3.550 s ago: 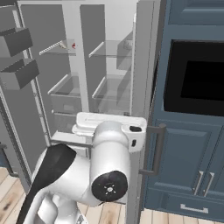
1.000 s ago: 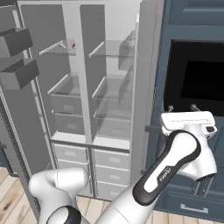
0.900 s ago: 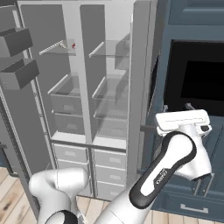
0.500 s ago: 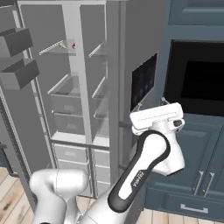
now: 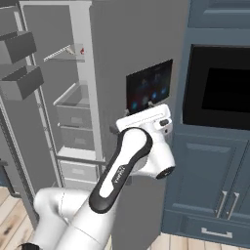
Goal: There's a fish in the fridge that needs to be moved to the freezer for freezing. Pick up the fish from the fridge, place it on any shelf in the freezer, and close the fridge and freezer doors when done.
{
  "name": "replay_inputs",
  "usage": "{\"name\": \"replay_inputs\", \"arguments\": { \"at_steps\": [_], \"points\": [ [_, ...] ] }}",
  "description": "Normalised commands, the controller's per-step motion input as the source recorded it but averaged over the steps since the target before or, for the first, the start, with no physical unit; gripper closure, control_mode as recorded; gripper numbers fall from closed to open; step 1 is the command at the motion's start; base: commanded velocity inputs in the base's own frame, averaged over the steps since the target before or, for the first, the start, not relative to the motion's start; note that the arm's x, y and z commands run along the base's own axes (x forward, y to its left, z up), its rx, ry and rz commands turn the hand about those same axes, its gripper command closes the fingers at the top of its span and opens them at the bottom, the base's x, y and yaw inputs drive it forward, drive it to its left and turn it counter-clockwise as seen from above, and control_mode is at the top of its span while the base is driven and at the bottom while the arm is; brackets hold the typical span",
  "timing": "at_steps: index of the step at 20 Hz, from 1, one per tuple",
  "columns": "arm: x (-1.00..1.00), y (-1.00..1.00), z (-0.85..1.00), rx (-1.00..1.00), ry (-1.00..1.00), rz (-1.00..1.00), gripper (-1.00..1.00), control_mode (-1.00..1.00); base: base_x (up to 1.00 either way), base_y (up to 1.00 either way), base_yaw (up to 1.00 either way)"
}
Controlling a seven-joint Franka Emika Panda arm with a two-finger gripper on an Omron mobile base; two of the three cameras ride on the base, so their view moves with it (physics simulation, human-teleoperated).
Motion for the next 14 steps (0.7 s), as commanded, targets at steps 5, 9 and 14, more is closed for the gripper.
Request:
{"name": "replay_inputs", "arguments": {
  "at_steps": [5,9,14],
  "points": [
    [0.79,1.0,-0.66,-0.13,0.16,0.0,-1.0,-1.0,0.0,0.0,0.0],
    [0.79,1.0,-0.66,-0.12,0.19,0.0,-1.0,-1.0,0.0,0.0,0.0],
    [0.8,1.0,-0.58,-0.11,0.19,0.0,-1.0,-1.0,0.0,0.0,0.0]
  ]
}}
